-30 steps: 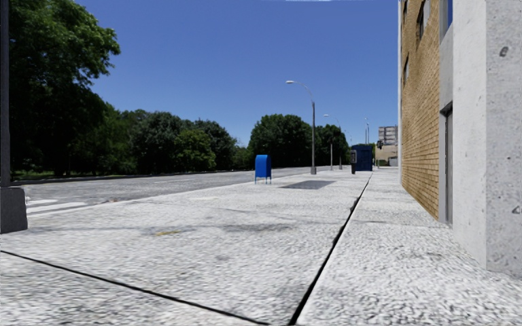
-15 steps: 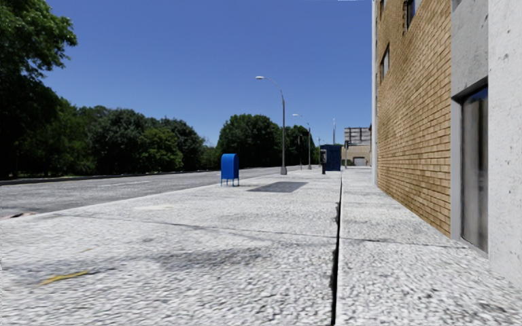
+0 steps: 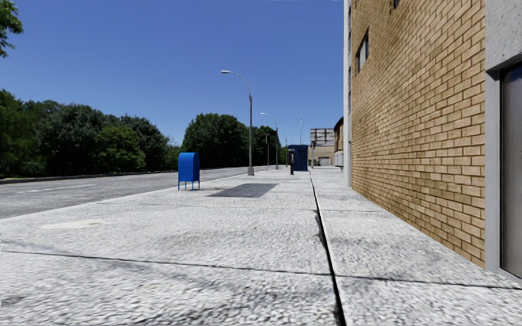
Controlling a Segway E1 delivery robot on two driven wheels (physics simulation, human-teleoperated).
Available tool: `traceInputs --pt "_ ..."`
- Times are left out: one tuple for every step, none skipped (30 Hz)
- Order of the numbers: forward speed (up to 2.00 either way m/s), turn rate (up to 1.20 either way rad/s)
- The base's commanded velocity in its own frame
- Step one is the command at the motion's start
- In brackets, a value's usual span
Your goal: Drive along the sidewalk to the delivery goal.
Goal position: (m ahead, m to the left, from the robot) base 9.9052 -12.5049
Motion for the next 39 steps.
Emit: traceInputs --pt "2.0 -0.4" --pt "2.0 -0.4" --pt "2.0 -0.4" --pt "2.0 -0.4" --pt "2.0 -0.38" --pt "2.0 -0.38" --pt "2.0 -0.38" --pt "2.0 -0.38" --pt "2.0 -0.38" --pt "2.0 -0.38" --pt "2.0 -0.38" --pt "2.0 -0.38" --pt "2.0 -0.38" --pt "2.0 -0.17" --pt "2.0 0.0" --pt "2.0 0.0" --pt "2.0 0.0" --pt "2.0 0.0" --pt "2.0 0.0" --pt "2.0 0.0" --pt "2.0 0.0" --pt "2.0 0.0" --pt "2.0 0.0" --pt "2.0 0.0" --pt "2.0 0.0" --pt "2.0 0.0" --pt "2.0 0.0" --pt "2.0 0.0" --pt "2.0 0.0" --pt "2.0 0.0" --pt "2.0 0.0" --pt "2.0 0.0" --pt "2.0 0.0" --pt "2.0 0.0" --pt "2.0 -0.11" --pt "2.0 -0.11" --pt "2.0 -0.15" --pt "2.0 -0.16" --pt "2.0 -0.17"
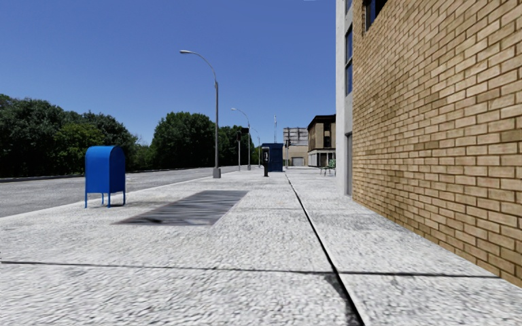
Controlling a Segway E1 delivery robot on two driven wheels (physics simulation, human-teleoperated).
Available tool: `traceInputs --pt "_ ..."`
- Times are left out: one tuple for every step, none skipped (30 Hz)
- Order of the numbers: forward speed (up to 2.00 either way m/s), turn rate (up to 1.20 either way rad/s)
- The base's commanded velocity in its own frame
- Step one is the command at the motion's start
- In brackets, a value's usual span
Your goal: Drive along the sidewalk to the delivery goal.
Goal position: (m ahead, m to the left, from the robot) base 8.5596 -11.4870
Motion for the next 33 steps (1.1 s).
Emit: traceInputs --pt "2.0 -0.2" --pt "2.0 -0.2" --pt "2.0 -0.21" --pt "2.0 -0.21" --pt "2.0 -0.21" --pt "2.0 -0.21" --pt "2.0 -0.21" --pt "2.0 -0.21" --pt "2.0 -0.21" --pt "2.0 -0.22" --pt "2.0 -0.23" --pt "2.0 -0.23" --pt "2.0 -0.23" --pt "2.0 -0.23" --pt "2.0 -0.23" --pt "2.0 -0.23" --pt "2.0 -0.23" --pt "2.0 -0.23" --pt "2.0 -0.23" --pt "2.0 -0.23" --pt "2.0 -0.23" --pt "2.0 -0.23" --pt "2.0 -0.1" --pt "2.0 0.0" --pt "2.0 0.0" --pt "2.0 0.0" --pt "2.0 0.0" --pt "2.0 0.0" --pt "2.0 0.0" --pt "2.0 0.0" --pt "2.0 0.0" --pt "2.0 0.0" --pt "2.0 0.0"
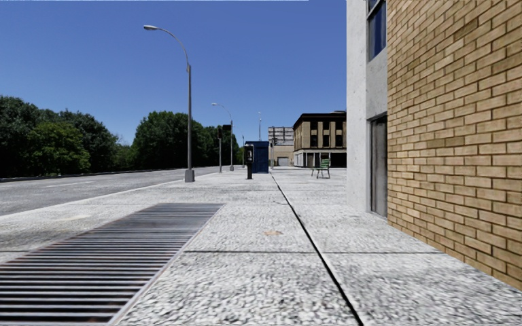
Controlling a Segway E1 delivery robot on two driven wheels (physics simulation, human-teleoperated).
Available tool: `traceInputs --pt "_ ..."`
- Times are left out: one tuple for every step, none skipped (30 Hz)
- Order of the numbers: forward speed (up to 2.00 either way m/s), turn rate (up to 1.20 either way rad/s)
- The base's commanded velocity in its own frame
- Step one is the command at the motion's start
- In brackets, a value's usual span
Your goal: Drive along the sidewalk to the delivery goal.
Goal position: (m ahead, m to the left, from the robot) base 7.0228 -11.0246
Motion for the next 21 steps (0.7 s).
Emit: traceInputs --pt "2.0 0.0" --pt "2.0 0.0" --pt "2.0 0.0" --pt "2.0 0.0" --pt "2.0 0.0" --pt "2.0 0.0" --pt "2.0 0.0" --pt "2.0 0.0" --pt "2.0 0.0" --pt "2.0 0.0" --pt "2.0 0.0" --pt "2.0 0.0" --pt "2.0 0.0" --pt "2.0 0.0" --pt "2.0 0.0" --pt "2.0 0.0" --pt "2.0 0.0" --pt "2.0 0.0" --pt "2.0 0.0" --pt "2.0 0.0" --pt "2.0 0.0"
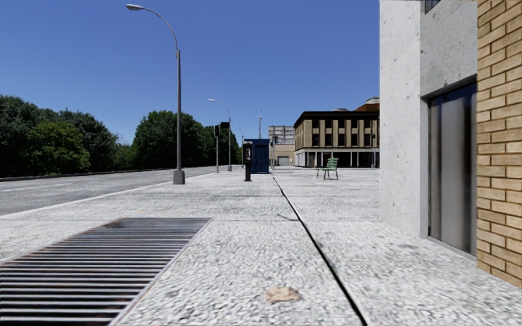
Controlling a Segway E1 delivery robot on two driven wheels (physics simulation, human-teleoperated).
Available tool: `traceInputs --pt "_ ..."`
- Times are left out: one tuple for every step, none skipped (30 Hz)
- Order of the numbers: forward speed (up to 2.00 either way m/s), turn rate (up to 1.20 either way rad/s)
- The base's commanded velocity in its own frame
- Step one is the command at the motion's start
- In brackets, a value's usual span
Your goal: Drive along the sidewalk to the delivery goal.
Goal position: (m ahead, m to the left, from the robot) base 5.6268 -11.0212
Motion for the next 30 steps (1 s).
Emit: traceInputs --pt "2.0 0.0" --pt "2.0 0.0" --pt "2.0 0.0" --pt "2.0 0.0" --pt "2.0 0.0" --pt "2.0 0.0" --pt "2.0 0.0" --pt "2.0 0.0" --pt "2.0 0.0" --pt "2.0 0.0" --pt "2.0 0.0" --pt "2.0 0.0" --pt "2.0 0.0" --pt "2.0 0.0" --pt "2.0 0.0" --pt "2.0 0.0" --pt "2.0 0.0" --pt "2.0 0.0" --pt "2.0 0.0" --pt "2.0 0.0" --pt "2.0 0.0" --pt "2.0 -0.01" --pt "2.0 -0.01" --pt "2.0 -0.12" --pt "2.0 -0.18" --pt "2.0 -0.19" --pt "2.0 -0.2" --pt "2.0 -0.2" --pt "2.0 -0.2" --pt "2.0 -0.2"
